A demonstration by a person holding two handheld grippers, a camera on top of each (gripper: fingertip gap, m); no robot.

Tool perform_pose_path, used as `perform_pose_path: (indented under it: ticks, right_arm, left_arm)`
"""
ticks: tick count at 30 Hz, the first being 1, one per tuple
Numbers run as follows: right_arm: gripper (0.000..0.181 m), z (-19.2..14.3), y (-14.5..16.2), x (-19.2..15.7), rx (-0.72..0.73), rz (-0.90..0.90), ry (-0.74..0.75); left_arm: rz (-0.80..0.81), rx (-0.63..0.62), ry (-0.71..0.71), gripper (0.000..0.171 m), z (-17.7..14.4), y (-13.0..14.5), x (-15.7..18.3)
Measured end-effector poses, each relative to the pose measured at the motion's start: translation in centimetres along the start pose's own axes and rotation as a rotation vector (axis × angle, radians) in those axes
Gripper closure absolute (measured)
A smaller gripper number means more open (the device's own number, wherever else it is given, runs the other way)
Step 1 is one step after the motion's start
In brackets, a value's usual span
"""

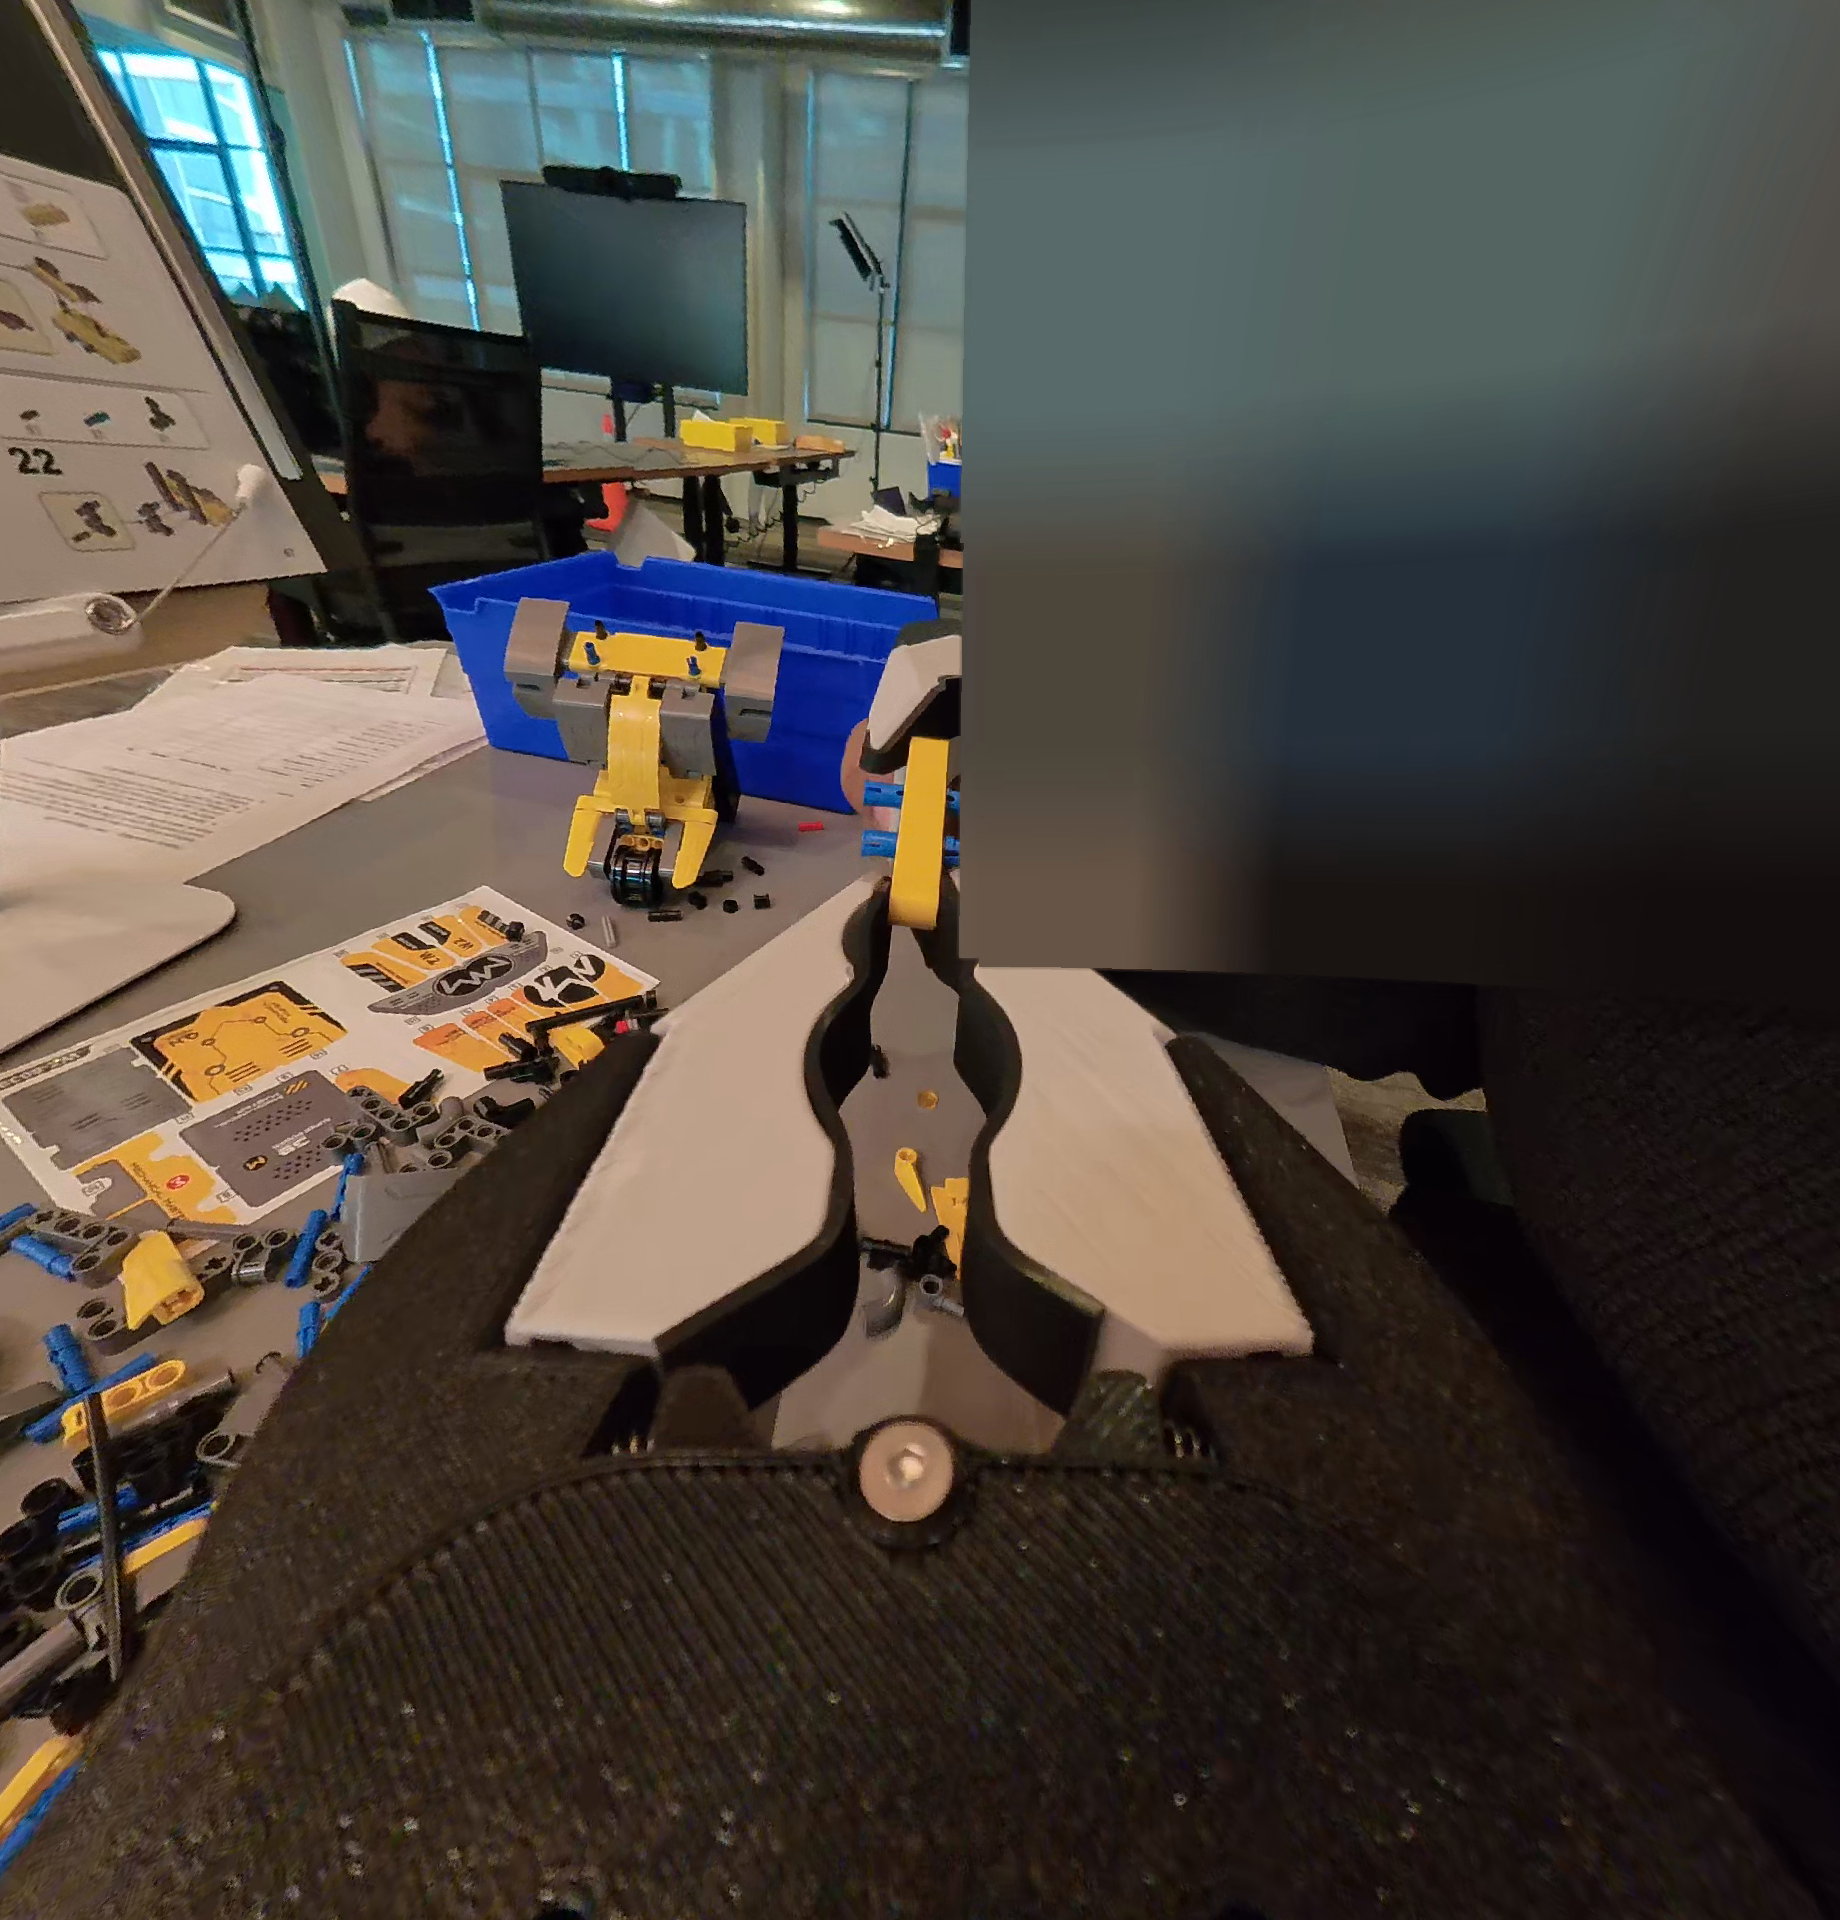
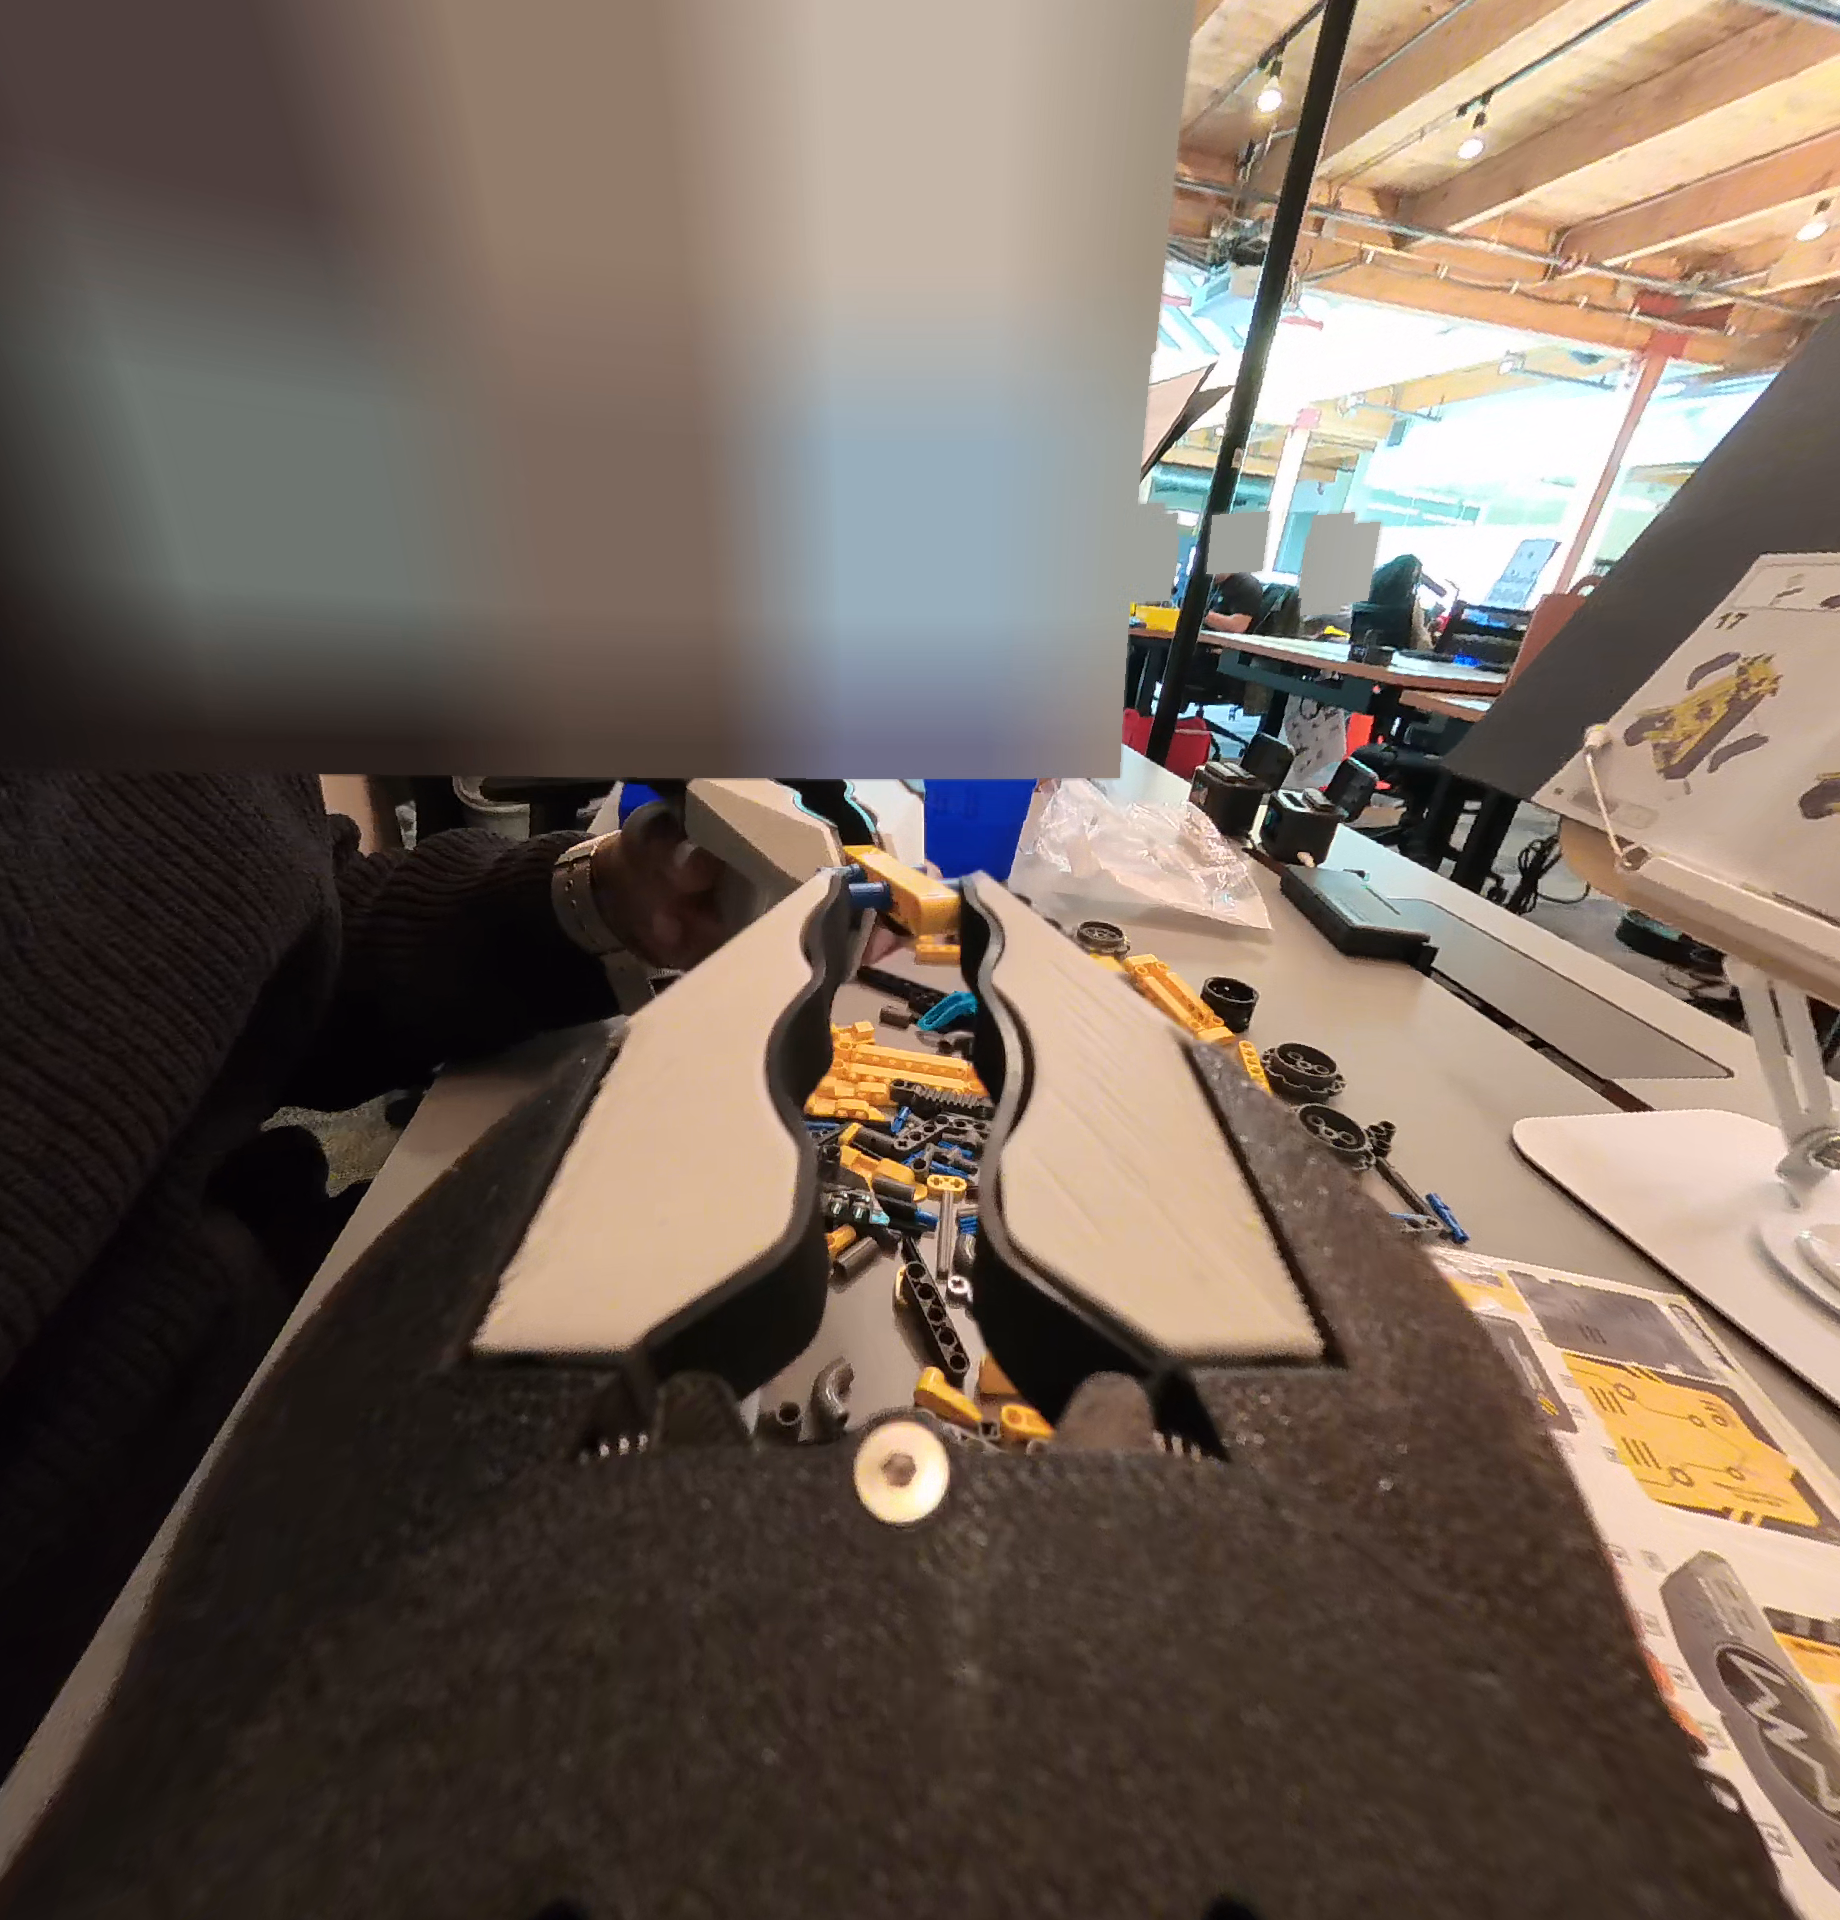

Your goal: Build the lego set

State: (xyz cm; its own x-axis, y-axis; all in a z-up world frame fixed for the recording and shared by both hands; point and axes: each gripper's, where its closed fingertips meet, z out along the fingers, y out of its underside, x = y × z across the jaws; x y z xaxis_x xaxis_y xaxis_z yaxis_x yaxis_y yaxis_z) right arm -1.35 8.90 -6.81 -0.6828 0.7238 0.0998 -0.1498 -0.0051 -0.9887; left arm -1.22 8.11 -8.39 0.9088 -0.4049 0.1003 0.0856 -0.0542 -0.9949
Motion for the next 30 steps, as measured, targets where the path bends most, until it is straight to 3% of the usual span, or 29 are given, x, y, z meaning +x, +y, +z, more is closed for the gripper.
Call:
perform_pose_path:
  ticks: [3, 6, 9, 12, 30]
  right_arm:
    - [0.161, -0.3, -0.34, 0.31, 0.029, -0.004, 0.015]
    - [0.161, -0.56, -0.44, 0.73, 0.041, -0.008, 0.034]
    - [0.162, -0.3, 0.16, 0.63, 0.014, -0.023, 0.035]
    - [0.162, -0.06, 0.28, 0.26, 0.011, -0.019, 0.02]
    - [0.161, -0.2, 0.11, 0.06, 0.024, 0.016, 0.004]
  left_arm:
    - [0.009, 0.006, -0.02, 0.161, -0.01, -0.01, -0.25]
    - [-0.011, 0.013, 0.029, 0.131, -0.08, -0.15, 0.4]
    - [0.0, 0.023, 0.021, 0.134, -0.04, -0.3, 0.43]
    - [0.038, 0.023, -0.034, 0.155, -0.17, -0.35, -0.27]
    - [0.113, 0.006, -0.051, 0.157, -0.06, -0.35, -0.11]
